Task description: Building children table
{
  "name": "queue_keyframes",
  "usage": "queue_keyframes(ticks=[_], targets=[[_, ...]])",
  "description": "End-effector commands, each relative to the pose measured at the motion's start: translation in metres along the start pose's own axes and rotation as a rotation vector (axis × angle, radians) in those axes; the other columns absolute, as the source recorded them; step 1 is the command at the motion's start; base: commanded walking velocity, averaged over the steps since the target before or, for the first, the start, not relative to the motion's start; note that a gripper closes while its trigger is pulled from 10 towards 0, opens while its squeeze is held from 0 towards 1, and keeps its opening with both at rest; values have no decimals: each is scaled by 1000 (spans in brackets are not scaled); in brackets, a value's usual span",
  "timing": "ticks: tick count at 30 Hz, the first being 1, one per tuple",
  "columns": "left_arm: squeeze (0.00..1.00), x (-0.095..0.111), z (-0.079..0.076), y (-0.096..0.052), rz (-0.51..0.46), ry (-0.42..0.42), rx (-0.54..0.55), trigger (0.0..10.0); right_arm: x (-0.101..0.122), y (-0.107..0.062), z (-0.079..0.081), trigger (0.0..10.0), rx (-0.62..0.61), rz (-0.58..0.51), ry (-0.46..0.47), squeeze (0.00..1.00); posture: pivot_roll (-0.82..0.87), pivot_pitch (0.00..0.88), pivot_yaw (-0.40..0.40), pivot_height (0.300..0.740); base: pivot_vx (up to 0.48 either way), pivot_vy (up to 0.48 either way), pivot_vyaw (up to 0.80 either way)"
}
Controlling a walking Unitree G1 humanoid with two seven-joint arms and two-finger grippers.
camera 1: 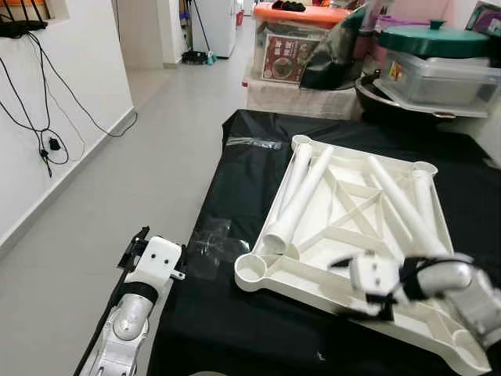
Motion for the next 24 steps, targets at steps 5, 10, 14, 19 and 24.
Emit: queue_keyframes(ticks=[5,10,14,19,24], targets=[[0,0,6,-1,-11,-9,25,10000,36,-16,-13,10000,-30,-165,59,1000,28,0,-51,740,0,0,0],[0,3,13,-2,-21,-16,56,10000,44,-11,-44,10000,-257,-220,89,1000,37,0,-57,740,0,0,0],[0,6,20,-3,-31,-26,87,10000,41,-5,-85,10000,-584,-243,234,1000,50,0,-62,740,0,0,0],[0,12,29,-5,-49,-27,125,10000,25,15,-107,8784,-946,-298,642,0,72,0,-64,740,0,0,0],[0,14,31,-5,-57,-29,136,10000,27,28,-102,10000,-1006,-321,742,0,87,0,-70,740,0,0,0]])
Point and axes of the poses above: a point about 5 cm out from each wrist's last joint towards the gripper, its own y axis pointing out of the wrist towards the gripper, its own x axis along the axis of the wrist's last joint, z = x × y, the point moved 4 cm from there along y, pointing out of the wrist towards the gripper, and after that the axes turned 1 degree about y, right-handed, at the moved point
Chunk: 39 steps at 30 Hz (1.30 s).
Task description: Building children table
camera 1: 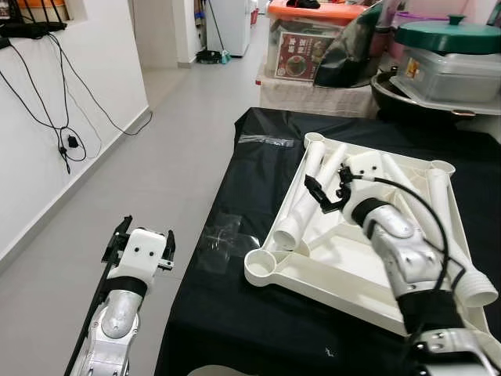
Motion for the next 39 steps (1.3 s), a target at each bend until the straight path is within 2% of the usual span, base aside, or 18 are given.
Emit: queue_keyframes(ticks=[1,3,7,13,14,17,24,29,35,39], targets=[[0,2,0,-1,-1,-2,4,10000,-1,-2,4,10000,-35,4,61,0,89,0,-71,740,0,0,0],[0,8,2,0,-17,1,8,10000,5,-3,17,10000,-34,-34,66,0,101,0,-74,740,0,0,0],[0,10,3,0,-24,0,10,10000,9,0,21,10000,-63,-55,98,0,97,0,-73,740,0,0,0],[0,16,1,-1,-49,-12,-4,10000,20,1,24,10000,-119,-101,131,0,99,0,-64,740,0,-47,-648],[0,21,-1,-1,-69,-6,-20,10000,28,-1,28,10000,-106,-144,94,0,99,0,-59,740,0,-412,0],[0,22,-2,-1,-74,-3,-24,10000,31,-2,30,10000,-103,-154,78,0,99,0,-59,740,0,-435,0],[0,24,-3,5,-87,-5,-33,10000,45,-3,54,10000,-27,-225,85,0,92,0,-45,740,0,-480,0],[0,31,-7,6,-110,1,-49,10000,50,-5,62,10000,6,-248,73,0,103,0,-45,740,0,-480,0],[0,31,-7,6,-111,9,-44,10000,56,-2,66,10000,15,-262,67,0,99,0,-47,740,0,-194,0],[0,35,-5,6,-124,0,-27,10000,54,-2,56,10000,-23,-213,30,0,98,0,-47,740,0,0,0]])
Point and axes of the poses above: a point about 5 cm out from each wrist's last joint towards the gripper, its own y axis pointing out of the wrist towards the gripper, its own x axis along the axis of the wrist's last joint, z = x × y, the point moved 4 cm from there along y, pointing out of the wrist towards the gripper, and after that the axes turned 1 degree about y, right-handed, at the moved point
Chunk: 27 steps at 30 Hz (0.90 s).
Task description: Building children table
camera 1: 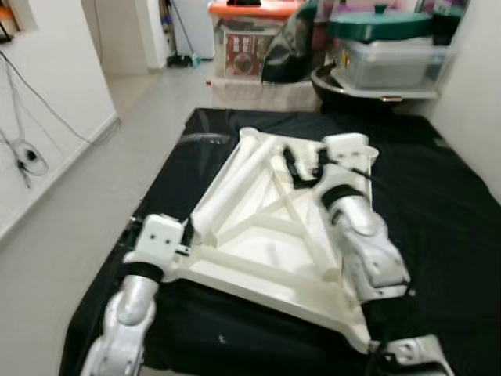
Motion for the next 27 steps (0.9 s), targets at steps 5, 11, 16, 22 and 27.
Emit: queue_keyframes(ticks=[5,11,16,22,27], targets=[[0,-2,5,-2,6,14,25,10000,-13,-2,-7,10000,-32,112,-30,0,92,0,-46,740,0,0,0],[0,-10,11,-4,28,26,50,10000,-39,-15,-17,10000,-49,319,30,0,71,0,-41,740,0,0,0],[0,-12,12,-5,40,32,64,10000,-46,-28,-6,10000,28,382,54,0,64,0,-38,740,0,0,0],[0,-26,28,-12,104,73,146,10000,-43,-40,5,10000,77,403,60,0,53,0,-34,740,0,0,0],[0,-36,40,-18,147,96,189,10000,-43,-51,9,10000,87,432,61,0,48,0,-35,740,0,0,0]])
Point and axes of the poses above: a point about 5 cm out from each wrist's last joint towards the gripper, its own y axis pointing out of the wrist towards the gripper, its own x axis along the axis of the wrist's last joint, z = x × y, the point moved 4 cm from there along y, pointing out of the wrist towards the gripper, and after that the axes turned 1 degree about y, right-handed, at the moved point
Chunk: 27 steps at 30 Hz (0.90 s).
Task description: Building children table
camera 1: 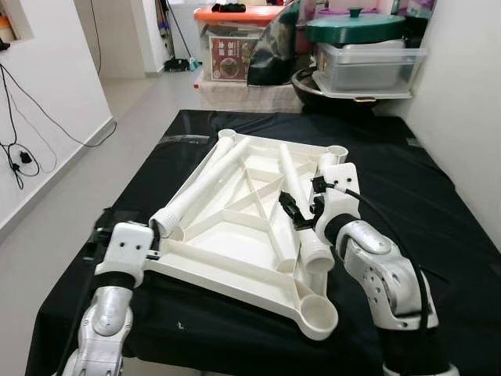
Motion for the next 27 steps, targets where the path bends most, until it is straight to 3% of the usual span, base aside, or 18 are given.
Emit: queue_keyframes(ticks=[1,7,16,21,27], targets=[[0,-7,3,-1,30,31,3,10000,-7,-5,3,10000,4,32,-4,0,48,0,-36,740,0,0,0],[0,-7,1,0,31,31,-1,10000,-32,-30,-5,10000,-26,152,-55,0,20,0,-27,740,0,0,0],[0,-4,-10,3,23,15,-19,10000,-31,-39,-11,10000,-45,171,-102,0,4,0,-28,740,0,0,0],[0,-6,-7,4,27,13,-9,10000,-39,-44,3,10000,12,215,-84,0,2,0,-35,740,0,0,0],[0,-6,-9,5,30,12,-11,10000,-48,-45,1,10000,13,259,-72,0,2,0,-34,740,0,0,0]])
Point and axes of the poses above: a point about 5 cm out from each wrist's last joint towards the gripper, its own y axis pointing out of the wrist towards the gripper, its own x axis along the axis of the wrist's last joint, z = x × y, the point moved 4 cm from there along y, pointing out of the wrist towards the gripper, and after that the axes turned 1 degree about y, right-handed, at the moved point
